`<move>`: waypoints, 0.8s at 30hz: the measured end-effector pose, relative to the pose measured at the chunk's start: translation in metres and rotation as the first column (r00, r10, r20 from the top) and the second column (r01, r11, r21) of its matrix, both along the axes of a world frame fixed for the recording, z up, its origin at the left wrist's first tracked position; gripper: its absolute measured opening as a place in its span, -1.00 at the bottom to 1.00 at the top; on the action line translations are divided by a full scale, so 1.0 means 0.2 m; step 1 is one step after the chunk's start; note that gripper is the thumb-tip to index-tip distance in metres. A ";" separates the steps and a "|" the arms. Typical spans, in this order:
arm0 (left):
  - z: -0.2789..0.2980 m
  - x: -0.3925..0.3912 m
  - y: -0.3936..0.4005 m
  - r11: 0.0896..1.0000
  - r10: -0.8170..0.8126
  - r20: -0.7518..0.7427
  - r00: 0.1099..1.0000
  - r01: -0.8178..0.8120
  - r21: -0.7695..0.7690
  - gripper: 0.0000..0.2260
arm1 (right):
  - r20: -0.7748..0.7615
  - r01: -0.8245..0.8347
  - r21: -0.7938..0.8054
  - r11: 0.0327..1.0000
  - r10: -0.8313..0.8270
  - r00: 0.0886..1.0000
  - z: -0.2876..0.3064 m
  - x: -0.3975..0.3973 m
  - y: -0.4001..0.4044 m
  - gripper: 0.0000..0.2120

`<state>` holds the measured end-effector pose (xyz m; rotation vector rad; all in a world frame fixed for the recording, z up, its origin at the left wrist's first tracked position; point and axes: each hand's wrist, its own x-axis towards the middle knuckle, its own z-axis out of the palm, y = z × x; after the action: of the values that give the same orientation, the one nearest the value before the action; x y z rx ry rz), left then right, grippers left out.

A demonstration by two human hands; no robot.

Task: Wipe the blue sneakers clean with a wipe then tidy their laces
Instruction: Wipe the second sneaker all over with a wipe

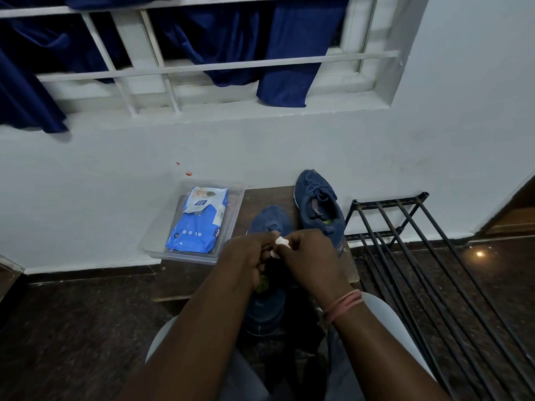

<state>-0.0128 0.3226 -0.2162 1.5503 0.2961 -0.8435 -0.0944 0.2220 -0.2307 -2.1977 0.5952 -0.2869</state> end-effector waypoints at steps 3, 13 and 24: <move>0.00 0.01 0.00 1.000 0.004 -0.030 1.000 -0.005 -0.007 -0.78 | -0.052 -0.071 -0.038 0.997 0.069 0.996 -0.01 0.00 0.00 -0.71; 0.00 0.09 0.07 0.981 0.158 -0.247 0.956 -0.182 -0.075 -0.83 | -0.419 -0.215 0.205 0.955 0.284 0.863 0.08 -0.26 -0.42 -0.71; 0.14 -0.07 0.03 0.969 0.146 -0.268 0.952 -0.192 -0.153 -0.72 | -0.187 -0.194 0.438 0.878 0.300 0.935 0.13 -0.32 -0.51 -0.67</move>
<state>-0.0274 0.3285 -0.1885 1.2312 0.5202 -0.9085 -0.1580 0.1201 -0.2056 -1.8755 0.4482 0.2422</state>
